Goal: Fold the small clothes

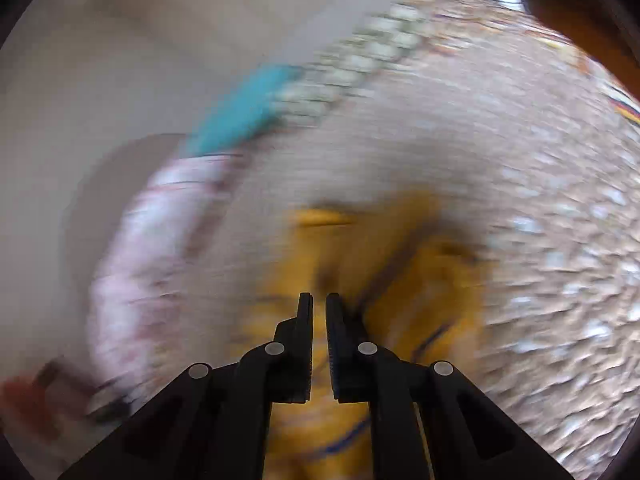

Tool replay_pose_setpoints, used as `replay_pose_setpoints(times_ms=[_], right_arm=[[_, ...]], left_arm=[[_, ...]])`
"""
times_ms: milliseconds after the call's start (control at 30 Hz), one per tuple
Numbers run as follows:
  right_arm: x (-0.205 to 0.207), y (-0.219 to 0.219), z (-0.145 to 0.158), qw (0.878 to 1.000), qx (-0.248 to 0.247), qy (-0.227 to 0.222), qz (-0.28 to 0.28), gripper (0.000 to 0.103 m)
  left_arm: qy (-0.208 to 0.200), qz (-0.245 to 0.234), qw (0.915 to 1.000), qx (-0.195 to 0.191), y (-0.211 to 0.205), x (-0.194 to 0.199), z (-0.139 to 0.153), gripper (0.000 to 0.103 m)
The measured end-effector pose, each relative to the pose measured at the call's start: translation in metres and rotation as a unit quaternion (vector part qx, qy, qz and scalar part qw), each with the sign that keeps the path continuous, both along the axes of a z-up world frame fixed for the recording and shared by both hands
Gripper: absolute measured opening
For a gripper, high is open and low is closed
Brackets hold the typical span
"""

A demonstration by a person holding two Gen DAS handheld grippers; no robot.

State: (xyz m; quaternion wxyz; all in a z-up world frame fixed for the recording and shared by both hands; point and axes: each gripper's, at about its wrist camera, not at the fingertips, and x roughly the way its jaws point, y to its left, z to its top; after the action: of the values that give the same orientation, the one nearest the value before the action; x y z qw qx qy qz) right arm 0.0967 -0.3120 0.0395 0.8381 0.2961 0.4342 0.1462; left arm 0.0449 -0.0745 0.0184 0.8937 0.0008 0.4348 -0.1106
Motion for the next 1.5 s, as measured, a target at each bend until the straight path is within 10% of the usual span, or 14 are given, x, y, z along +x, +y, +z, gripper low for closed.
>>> replay_pose_setpoints(times_ms=[67,133,200,400,600,733,967,1267,1500], right_arm=[[0.016,-0.022,-0.032,0.995,-0.028,0.064,-0.069,0.000],[0.009,-0.039,-0.033,0.993,0.014,0.051,-0.106,0.000],[-0.013,-0.037,-0.006,0.990,-0.045,0.023,-0.135,0.010],[-0.075,-0.003,0.041,0.998,0.011,-0.046,-0.028,0.010],[-0.128,0.049,-0.006,1.000,-0.015,-0.002,0.010,0.010],[-0.165,0.044,-0.030,0.998,-0.056,0.000,-0.036,0.009],[-0.231,0.073,0.021,0.993,-0.101,-0.047,-0.051,0.021],[-0.182,0.136,0.055,0.986,-0.163,-0.047,-0.003,0.021],[-0.147,0.166,-0.006,0.991,-0.131,0.033,-0.017,0.022]], left_arm=[[-0.002,-0.002,1.0000,0.003,-0.002,-0.001,0.001,0.094],[-0.002,-0.003,0.9999,0.011,-0.004,-0.002,0.003,0.094],[0.002,-0.012,0.9999,0.008,-0.001,-0.003,0.006,0.094],[0.036,-0.007,0.9990,-0.026,0.024,-0.023,0.000,0.094],[0.046,-0.004,0.9967,-0.067,0.063,-0.072,0.008,0.094],[0.000,0.014,0.9996,-0.025,0.096,-0.119,0.022,0.094],[-0.037,0.097,0.9907,0.087,0.141,-0.156,-0.006,0.094],[-0.002,0.127,0.9905,0.051,0.170,-0.152,-0.042,0.102],[-0.022,0.115,0.9924,0.036,0.172,-0.154,-0.048,0.103]])
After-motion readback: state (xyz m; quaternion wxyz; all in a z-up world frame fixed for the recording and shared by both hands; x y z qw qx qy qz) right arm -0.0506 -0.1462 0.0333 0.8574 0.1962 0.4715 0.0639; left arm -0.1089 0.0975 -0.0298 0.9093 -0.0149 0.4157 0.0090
